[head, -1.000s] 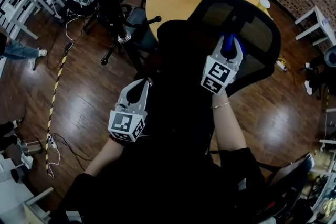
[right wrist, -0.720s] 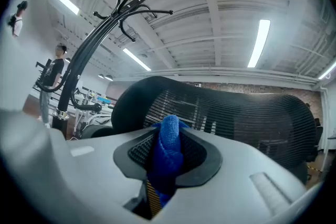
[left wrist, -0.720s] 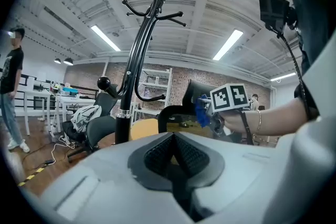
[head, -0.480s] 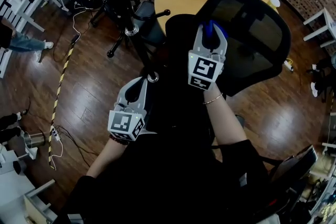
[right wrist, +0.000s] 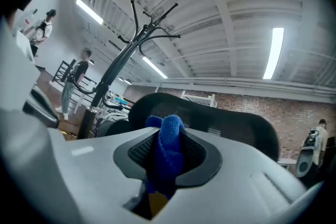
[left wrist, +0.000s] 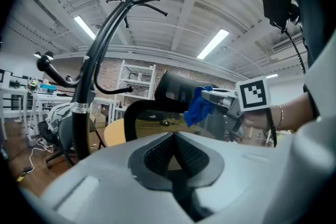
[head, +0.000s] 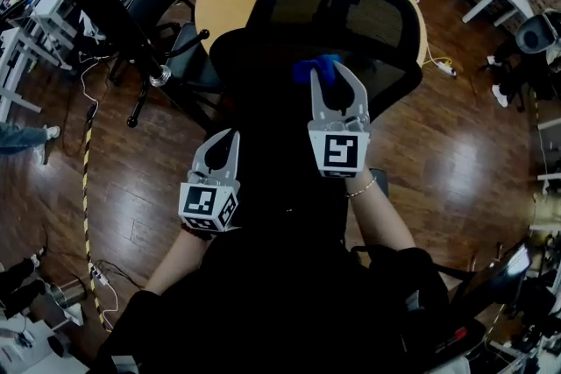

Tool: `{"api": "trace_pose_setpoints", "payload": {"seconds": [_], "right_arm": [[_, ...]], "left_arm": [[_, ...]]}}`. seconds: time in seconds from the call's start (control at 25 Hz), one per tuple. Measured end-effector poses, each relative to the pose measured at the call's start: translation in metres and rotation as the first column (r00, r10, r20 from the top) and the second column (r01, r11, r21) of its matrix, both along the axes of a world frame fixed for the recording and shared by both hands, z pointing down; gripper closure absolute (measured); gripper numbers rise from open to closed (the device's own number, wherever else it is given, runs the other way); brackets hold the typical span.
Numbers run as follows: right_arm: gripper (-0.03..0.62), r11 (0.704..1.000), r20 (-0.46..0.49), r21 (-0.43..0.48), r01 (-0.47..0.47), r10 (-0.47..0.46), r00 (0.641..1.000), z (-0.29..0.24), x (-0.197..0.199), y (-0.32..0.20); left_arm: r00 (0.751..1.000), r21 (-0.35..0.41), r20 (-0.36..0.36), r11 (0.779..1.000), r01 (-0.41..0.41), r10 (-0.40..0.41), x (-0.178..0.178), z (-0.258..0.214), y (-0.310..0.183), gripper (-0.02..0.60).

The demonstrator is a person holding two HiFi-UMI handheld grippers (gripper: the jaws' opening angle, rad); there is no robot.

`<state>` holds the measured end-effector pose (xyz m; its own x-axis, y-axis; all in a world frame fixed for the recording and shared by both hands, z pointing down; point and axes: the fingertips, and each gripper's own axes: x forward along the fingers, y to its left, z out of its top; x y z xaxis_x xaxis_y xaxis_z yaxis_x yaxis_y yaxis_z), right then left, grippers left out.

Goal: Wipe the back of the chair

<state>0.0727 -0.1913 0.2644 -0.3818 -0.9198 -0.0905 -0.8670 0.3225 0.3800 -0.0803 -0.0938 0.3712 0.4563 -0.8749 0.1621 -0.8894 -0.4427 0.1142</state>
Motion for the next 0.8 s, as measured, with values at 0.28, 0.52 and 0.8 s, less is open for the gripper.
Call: {"api": "trace_pose_setpoints", "payload": {"seconds": [0.28,0.52,0.8], "right_arm": [[0.508,0.936,0.025,-0.109,-0.335,0.339,0.940,0.020,0.169,0.022],[0.508,0.871,-0.001,-0.193,-0.451,0.460,0.888,0.041,0.228,-0.004],[0.505,0.805,0.126,-0.193,-0.562,0.588,0.799,0.041,0.219,-0.034]], "left_arm": [[0.984,0.020,0.040,0.985,-0.173,0.172,0.080,0.021,-0.019,0.574],[0.958,0.030,0.057,0.959,-0.281,0.279,0.122,0.008,0.005,0.574],[0.990,0.028,0.054,0.991,-0.129,0.128,0.058,-0.001,0.002,0.574]]}}
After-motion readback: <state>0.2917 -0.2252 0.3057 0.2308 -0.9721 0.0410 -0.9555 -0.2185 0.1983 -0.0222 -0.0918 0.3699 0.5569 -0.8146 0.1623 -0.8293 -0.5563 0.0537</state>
